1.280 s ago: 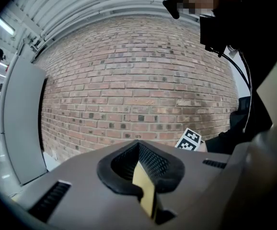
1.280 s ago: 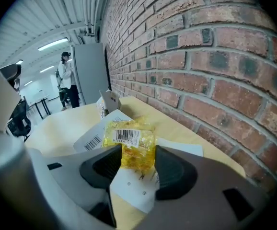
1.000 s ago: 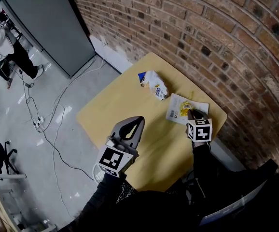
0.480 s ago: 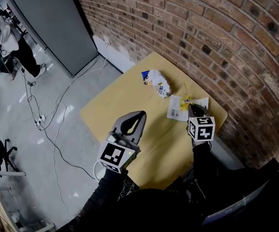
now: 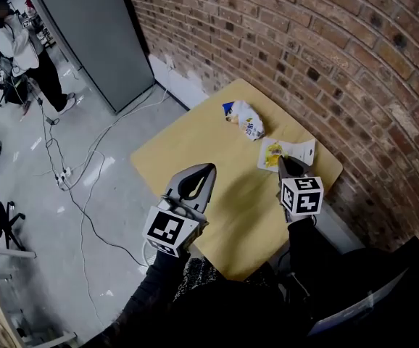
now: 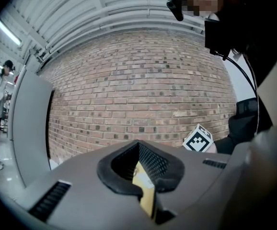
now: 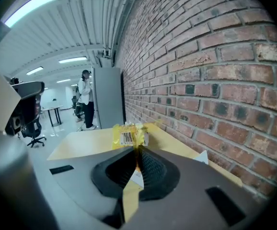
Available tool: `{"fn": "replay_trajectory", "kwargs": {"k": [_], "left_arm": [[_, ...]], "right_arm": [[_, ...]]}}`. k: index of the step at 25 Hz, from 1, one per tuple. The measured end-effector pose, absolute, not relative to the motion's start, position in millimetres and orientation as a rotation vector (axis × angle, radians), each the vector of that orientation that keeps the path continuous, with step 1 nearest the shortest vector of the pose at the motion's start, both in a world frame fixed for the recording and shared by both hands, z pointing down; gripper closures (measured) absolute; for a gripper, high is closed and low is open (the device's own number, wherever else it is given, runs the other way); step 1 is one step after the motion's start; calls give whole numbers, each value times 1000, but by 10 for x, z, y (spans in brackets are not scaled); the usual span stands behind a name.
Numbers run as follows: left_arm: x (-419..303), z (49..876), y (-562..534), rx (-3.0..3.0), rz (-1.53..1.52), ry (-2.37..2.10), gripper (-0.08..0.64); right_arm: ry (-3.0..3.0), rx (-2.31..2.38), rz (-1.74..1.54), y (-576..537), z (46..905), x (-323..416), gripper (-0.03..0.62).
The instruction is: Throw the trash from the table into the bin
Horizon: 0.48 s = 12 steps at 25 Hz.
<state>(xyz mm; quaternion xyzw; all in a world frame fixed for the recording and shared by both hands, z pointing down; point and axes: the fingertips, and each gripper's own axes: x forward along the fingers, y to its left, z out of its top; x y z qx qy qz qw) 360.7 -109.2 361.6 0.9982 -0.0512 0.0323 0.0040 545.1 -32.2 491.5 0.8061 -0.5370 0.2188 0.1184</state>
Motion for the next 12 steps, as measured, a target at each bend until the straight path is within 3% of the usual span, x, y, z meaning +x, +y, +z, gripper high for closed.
{"fn": "replay_trajectory", "kwargs": {"k": [12], "left_arm": [[2504,3419,-865,3148,22,-238,555]], "right_arm": [[-1664,2344,525,-162,4448,4333,577]]}}
